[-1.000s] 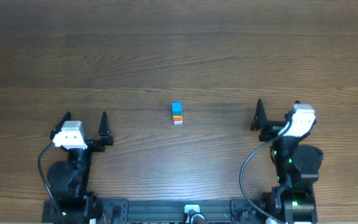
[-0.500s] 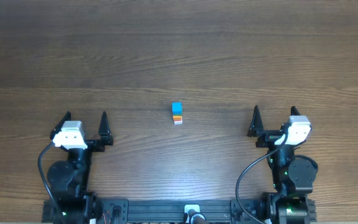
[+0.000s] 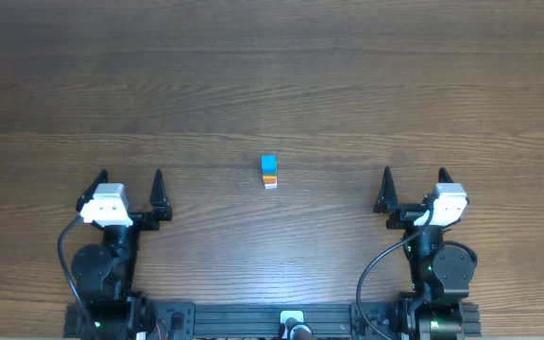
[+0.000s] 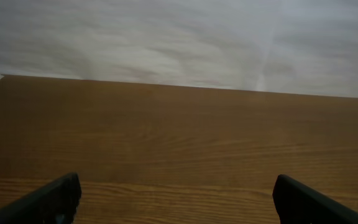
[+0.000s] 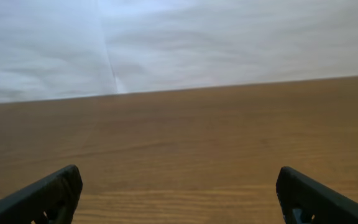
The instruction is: Stack Cubes
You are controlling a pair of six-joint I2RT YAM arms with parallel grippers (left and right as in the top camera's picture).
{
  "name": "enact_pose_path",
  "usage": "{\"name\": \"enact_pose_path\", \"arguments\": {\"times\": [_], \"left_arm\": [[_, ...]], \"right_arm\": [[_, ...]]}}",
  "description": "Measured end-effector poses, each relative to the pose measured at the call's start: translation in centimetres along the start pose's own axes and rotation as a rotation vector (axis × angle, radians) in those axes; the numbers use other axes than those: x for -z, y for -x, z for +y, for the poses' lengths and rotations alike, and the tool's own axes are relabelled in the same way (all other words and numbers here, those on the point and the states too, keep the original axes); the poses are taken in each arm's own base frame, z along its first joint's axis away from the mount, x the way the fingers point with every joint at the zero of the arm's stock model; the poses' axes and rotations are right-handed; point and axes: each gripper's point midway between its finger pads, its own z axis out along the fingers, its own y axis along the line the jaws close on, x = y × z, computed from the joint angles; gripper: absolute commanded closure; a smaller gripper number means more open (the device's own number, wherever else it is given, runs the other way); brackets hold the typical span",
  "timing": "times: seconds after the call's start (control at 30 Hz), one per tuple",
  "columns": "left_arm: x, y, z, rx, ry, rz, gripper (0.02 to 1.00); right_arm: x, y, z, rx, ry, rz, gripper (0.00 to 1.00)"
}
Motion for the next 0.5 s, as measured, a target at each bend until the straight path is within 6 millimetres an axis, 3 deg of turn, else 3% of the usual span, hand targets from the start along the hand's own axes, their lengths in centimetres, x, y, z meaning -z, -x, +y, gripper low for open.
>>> {"name": "enact_pose_path", "arguments": {"times": [0.13,0.5], "left_arm": [[0.00,0.00,0.00,0.000,0.000,0.000,0.018],[0.00,0.00,0.00,0.000,0.000,0.000,0.018]], "right_arm": [[0.03,-0.92,-0.65,-0.001,-0.036,0.036,0.007],[0.03,-0.92,-0.85,0.003,-0.048,0.036,0.009]]}}
